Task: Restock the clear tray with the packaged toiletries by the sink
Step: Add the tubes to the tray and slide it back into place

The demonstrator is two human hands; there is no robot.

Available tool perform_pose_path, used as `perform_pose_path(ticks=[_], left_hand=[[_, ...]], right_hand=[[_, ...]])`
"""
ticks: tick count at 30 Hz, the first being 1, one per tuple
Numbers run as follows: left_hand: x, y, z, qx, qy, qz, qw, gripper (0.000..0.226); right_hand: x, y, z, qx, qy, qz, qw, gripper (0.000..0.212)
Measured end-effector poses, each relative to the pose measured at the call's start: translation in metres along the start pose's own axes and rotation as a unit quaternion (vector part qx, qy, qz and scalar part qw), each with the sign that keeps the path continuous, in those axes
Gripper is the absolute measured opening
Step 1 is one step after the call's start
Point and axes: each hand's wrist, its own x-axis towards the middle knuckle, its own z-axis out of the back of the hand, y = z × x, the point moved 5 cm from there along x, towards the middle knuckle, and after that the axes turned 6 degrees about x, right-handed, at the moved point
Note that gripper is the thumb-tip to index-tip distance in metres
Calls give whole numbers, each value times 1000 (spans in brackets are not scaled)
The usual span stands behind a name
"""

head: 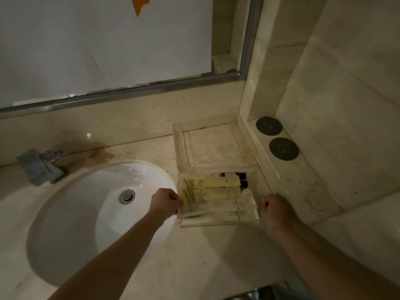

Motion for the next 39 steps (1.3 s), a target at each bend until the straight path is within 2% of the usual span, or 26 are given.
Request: perform_pose_path(ticks=[4,10,18,32,39], left_hand=[[13,-3,-2,-7,1,8,1000,4],[17,-2,-6,-38,-4,21,999,5],[11,-6,-12,-52,-24,22,998,7],[20,-27,-9,24,-40,-8,999,11],[19,-21,-3,16,-65,-4,998,12]], right_hand=[[10,10,-1,7,-10,-8,1000,13],[21,15,0,42,-58,-23,997,20],[30,15,0,57,-85,-39,994,19],[38,11,-4,92,-95,-77,988,12],[38,21,-8,113,-101,-66,986,14]])
